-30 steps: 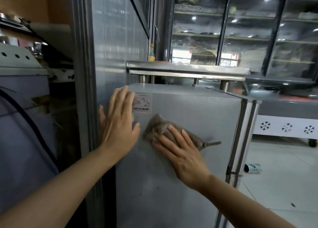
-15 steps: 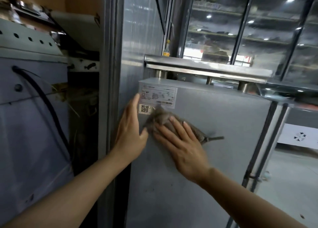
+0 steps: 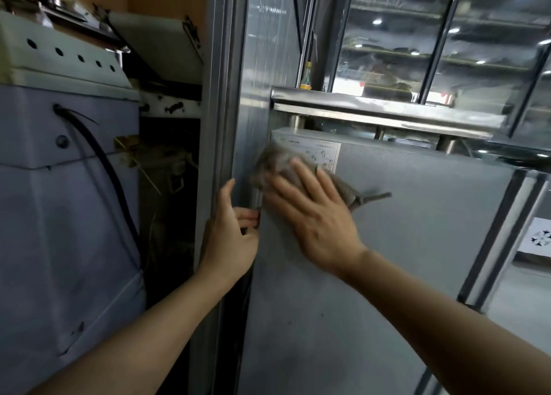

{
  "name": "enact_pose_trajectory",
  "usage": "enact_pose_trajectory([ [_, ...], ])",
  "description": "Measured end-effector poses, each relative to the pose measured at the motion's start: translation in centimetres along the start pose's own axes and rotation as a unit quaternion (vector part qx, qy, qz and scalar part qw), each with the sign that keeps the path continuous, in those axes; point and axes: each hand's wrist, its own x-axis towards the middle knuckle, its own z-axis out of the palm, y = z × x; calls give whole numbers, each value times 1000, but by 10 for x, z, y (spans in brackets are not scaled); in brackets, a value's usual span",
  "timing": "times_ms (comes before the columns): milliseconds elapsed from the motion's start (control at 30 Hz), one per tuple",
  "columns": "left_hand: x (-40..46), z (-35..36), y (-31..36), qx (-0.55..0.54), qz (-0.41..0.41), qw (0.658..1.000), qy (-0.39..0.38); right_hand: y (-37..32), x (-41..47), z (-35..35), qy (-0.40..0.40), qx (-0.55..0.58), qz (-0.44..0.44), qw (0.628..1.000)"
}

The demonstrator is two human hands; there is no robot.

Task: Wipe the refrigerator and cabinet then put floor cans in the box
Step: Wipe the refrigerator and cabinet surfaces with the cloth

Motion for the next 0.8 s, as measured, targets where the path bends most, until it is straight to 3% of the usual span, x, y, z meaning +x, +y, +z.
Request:
enact_pose_trajectory([
  [167,-10,-5,-7,-3,-45,998,-36,1,-4,-10,-57,-26,-54,997],
  [333,-4,-5,-4,-55,-121,990,-43,28,59,-31,20,16,57,998],
  [400,-4,-4,-6,-79,-153,985,-30,24,58,-27,21,11,58,998],
  [667,-33,8,-32,-50,-165,985,12,-39,-33,27,-79,-21,-99,992],
  [800,-51,8,-43,49,-189,980,-20,-59,-79,40,-149,-38,-145,977],
])
